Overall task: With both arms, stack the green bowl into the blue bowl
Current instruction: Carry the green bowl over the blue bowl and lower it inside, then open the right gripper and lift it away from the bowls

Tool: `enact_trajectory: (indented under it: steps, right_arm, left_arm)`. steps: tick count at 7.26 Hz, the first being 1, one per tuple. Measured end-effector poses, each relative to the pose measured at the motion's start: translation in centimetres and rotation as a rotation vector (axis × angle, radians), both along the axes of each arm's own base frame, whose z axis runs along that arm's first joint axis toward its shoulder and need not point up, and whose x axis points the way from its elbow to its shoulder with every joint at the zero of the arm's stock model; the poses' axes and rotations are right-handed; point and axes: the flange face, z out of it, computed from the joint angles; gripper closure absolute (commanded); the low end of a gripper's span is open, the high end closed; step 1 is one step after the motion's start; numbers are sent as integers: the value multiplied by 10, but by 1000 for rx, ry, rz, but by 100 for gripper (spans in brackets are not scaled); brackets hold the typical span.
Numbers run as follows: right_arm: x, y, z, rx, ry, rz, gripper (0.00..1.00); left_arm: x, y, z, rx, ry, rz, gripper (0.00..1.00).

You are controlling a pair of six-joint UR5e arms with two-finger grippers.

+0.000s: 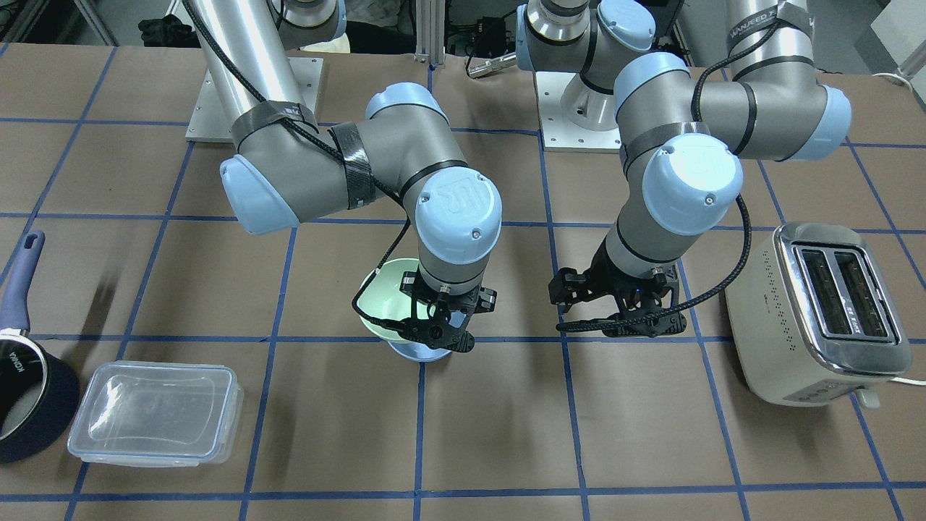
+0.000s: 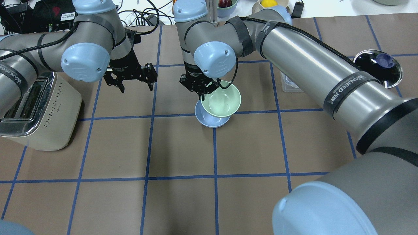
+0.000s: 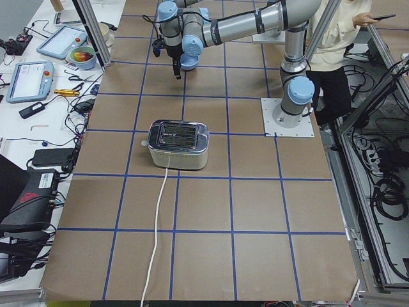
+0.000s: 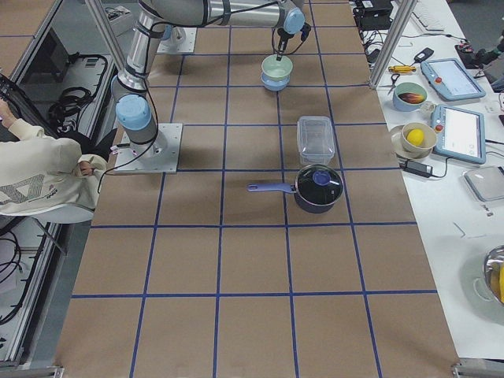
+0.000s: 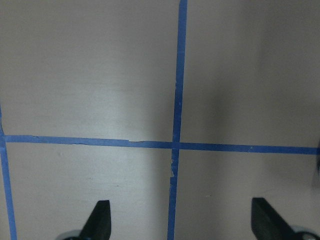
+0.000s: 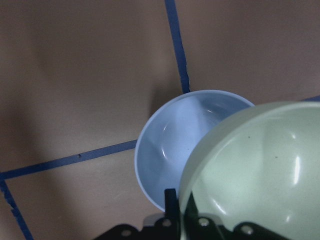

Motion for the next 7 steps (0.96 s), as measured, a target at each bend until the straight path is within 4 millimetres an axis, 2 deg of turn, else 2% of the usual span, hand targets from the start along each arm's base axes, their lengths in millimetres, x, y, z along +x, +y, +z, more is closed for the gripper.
enact_trajectory:
  steps: [2, 3, 4, 6, 7]
  right_arm:
    - [12, 4, -9, -2, -5, 19, 97]
    - [15, 4, -13, 3, -4, 26, 34]
    - [16, 4, -21, 13, 0, 30, 18]
    - [17, 5, -27, 23, 5, 36, 7]
    - [17, 5, -23, 19, 8, 37, 5]
  left_arm:
    - [0, 0, 0, 0, 0, 1, 0]
    - [0, 0, 0, 0, 0, 1, 0]
    - [0, 0, 0, 0, 0, 1, 0]
    - [0, 0, 1, -1, 0, 1, 0]
    - [0, 0, 1, -2, 0, 1, 0]
